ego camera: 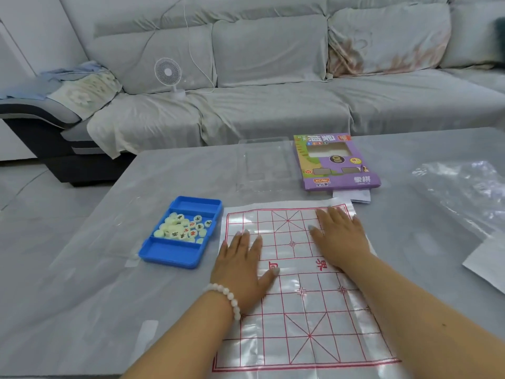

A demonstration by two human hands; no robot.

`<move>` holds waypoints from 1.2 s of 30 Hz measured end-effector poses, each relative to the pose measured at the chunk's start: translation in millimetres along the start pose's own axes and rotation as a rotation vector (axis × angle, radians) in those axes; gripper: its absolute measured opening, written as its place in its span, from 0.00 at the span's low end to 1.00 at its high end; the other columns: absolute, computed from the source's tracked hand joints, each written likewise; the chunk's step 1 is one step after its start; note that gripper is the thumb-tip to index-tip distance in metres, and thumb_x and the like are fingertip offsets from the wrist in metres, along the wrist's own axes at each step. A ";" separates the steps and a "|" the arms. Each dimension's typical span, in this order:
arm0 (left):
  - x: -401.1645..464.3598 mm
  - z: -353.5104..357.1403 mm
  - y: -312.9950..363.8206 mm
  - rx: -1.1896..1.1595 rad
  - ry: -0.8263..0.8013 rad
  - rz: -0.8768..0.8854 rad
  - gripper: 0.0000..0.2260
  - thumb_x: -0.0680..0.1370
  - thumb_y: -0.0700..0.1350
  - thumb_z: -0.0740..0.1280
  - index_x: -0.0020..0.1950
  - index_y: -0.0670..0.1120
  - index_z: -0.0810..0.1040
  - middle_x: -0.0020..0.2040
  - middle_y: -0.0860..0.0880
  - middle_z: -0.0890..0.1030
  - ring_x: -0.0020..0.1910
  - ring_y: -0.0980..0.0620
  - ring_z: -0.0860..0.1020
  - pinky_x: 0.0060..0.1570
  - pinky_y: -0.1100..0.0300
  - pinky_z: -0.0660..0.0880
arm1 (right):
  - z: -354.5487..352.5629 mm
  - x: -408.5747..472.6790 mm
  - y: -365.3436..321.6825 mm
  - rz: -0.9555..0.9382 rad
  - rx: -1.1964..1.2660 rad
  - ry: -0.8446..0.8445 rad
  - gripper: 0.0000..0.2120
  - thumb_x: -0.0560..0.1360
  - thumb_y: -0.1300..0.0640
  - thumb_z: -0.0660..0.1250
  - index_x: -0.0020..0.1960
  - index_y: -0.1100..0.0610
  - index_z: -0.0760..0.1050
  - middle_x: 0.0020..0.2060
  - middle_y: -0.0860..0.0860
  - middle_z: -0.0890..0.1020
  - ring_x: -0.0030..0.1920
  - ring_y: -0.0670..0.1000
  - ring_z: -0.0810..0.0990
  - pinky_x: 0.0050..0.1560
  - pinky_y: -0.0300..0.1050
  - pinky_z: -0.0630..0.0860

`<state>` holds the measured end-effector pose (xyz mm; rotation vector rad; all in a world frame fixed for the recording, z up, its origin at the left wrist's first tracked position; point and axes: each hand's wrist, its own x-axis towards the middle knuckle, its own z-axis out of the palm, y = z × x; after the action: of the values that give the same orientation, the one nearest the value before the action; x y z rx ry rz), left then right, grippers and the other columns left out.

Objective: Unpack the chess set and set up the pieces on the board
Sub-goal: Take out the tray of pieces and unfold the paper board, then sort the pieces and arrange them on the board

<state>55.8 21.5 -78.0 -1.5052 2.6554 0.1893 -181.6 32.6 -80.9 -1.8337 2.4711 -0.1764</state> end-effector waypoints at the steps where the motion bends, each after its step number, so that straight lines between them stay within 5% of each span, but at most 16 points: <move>1: 0.5 0.4 -1.1 0.013 -0.001 0.001 0.35 0.75 0.69 0.41 0.76 0.53 0.39 0.77 0.50 0.38 0.75 0.50 0.36 0.74 0.49 0.40 | -0.1 0.4 10.4 0.017 -0.010 -0.016 0.28 0.79 0.40 0.45 0.76 0.50 0.52 0.76 0.50 0.54 0.76 0.51 0.49 0.75 0.55 0.48; 11: 0.7 -0.8 -2.0 0.016 0.011 0.005 0.38 0.71 0.71 0.37 0.76 0.54 0.38 0.77 0.51 0.37 0.75 0.51 0.35 0.72 0.52 0.36 | -2.3 -1.6 28.5 0.075 0.005 -0.047 0.34 0.78 0.37 0.43 0.77 0.56 0.47 0.77 0.53 0.49 0.77 0.52 0.47 0.75 0.51 0.46; 16: 0.7 -1.1 -0.5 0.022 -0.001 0.006 0.40 0.68 0.71 0.33 0.76 0.54 0.37 0.76 0.51 0.36 0.75 0.51 0.35 0.73 0.51 0.37 | -12.5 1.5 39.9 0.290 0.201 0.187 0.25 0.79 0.45 0.51 0.68 0.60 0.66 0.67 0.58 0.71 0.67 0.58 0.67 0.66 0.53 0.64; 23: 0.9 -1.2 -0.6 0.026 -0.022 0.001 0.40 0.68 0.72 0.33 0.76 0.54 0.37 0.76 0.51 0.36 0.74 0.51 0.34 0.74 0.49 0.39 | -29.7 14.1 54.6 0.265 0.174 0.000 0.24 0.76 0.54 0.50 0.71 0.43 0.63 0.71 0.49 0.65 0.69 0.55 0.63 0.66 0.54 0.59; 28: 0.0 -2.3 0.4 0.024 -0.023 -0.004 0.40 0.67 0.71 0.33 0.76 0.54 0.37 0.76 0.51 0.36 0.75 0.51 0.35 0.74 0.49 0.39 | -34.3 14.8 67.1 0.278 0.066 -0.011 0.22 0.77 0.53 0.49 0.70 0.43 0.65 0.69 0.51 0.67 0.68 0.55 0.63 0.66 0.56 0.59; 31: 0.5 -2.8 0.4 0.024 -0.023 0.003 0.42 0.65 0.72 0.31 0.76 0.54 0.37 0.77 0.51 0.37 0.75 0.51 0.35 0.74 0.50 0.39 | -33.9 18.9 77.2 0.273 0.101 0.041 0.19 0.78 0.53 0.51 0.62 0.48 0.74 0.62 0.51 0.74 0.62 0.56 0.69 0.60 0.53 0.65; 34: 0.3 -2.8 0.3 0.020 -0.022 0.000 0.42 0.65 0.72 0.31 0.76 0.54 0.37 0.77 0.51 0.37 0.75 0.50 0.35 0.74 0.50 0.39 | -29.8 24.4 84.4 0.256 0.099 0.126 0.17 0.74 0.52 0.54 0.42 0.57 0.80 0.46 0.56 0.80 0.50 0.59 0.76 0.44 0.46 0.70; 36: 0.7 -2.4 0.3 0.026 -0.022 0.000 0.40 0.67 0.71 0.32 0.76 0.54 0.37 0.77 0.51 0.37 0.75 0.50 0.35 0.74 0.50 0.39 | -36.9 23.7 81.9 0.320 0.148 0.194 0.14 0.74 0.57 0.57 0.44 0.61 0.81 0.46 0.60 0.80 0.48 0.62 0.76 0.44 0.47 0.73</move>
<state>55.2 20.7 -75.7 -1.4867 2.6306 0.1700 -270.5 35.5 -54.2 -1.4013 2.7512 -0.5246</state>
